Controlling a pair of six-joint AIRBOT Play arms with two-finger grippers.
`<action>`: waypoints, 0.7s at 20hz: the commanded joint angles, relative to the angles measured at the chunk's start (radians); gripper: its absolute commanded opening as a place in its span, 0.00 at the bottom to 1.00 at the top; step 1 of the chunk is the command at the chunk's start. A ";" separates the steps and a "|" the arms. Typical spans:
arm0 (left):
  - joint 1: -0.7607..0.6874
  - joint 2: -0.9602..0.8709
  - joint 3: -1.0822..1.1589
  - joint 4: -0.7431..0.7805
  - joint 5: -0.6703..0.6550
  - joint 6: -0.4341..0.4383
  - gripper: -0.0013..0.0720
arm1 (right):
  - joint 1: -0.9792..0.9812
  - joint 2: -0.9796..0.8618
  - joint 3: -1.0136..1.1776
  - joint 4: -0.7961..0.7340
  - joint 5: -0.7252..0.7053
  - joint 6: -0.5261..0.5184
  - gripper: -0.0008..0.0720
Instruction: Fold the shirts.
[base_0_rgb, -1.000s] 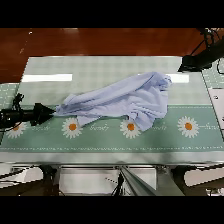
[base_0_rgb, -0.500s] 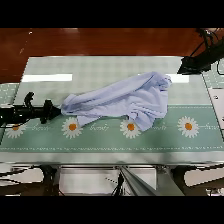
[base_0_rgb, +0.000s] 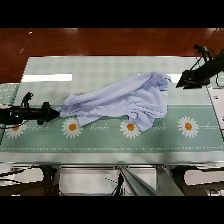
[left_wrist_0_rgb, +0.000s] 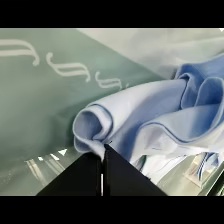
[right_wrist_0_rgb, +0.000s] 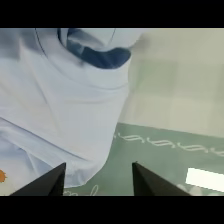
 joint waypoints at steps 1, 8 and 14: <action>0.004 0.010 0.002 -0.013 -0.054 0.027 0.04 | -0.067 0.100 -0.305 0.166 -0.115 -0.045 0.69; 0.004 0.010 0.002 -0.016 -0.062 0.035 0.04 | -0.087 0.187 -0.658 0.250 -0.378 -0.047 0.68; 0.004 0.010 0.002 -0.046 -0.061 0.053 0.04 | 0.103 0.187 -0.721 0.325 -0.700 0.011 0.48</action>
